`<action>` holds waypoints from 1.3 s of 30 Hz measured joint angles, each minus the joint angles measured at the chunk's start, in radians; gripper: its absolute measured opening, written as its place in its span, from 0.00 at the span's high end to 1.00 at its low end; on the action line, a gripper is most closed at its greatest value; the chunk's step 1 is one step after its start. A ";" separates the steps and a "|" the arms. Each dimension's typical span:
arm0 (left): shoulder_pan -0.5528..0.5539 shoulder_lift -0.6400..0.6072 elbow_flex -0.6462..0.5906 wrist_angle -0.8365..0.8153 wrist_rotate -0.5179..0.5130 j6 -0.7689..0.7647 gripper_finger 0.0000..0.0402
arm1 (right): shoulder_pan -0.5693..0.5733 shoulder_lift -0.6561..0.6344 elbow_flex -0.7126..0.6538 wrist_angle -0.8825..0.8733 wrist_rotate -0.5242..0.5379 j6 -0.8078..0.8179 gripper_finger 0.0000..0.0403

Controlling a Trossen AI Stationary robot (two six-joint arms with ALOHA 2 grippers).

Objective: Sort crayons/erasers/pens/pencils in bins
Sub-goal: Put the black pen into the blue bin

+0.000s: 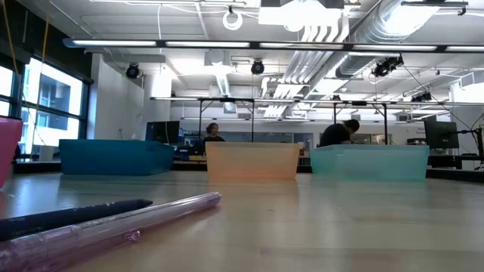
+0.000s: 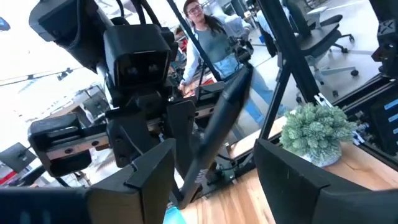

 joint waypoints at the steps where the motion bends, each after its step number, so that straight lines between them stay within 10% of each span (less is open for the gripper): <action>1: 0.000 0.000 0.000 0.003 0.001 0.000 0.50 | 0.000 0.000 0.000 0.006 0.000 0.000 0.93; 17: 0.007 0.000 0.000 0.008 0.009 0.034 0.87 | 0.000 0.000 0.000 0.004 0.000 0.000 0.93; 39: 0.039 -0.002 0.001 0.003 0.032 0.023 0.90 | 0.000 0.002 0.000 -0.004 0.064 0.029 0.77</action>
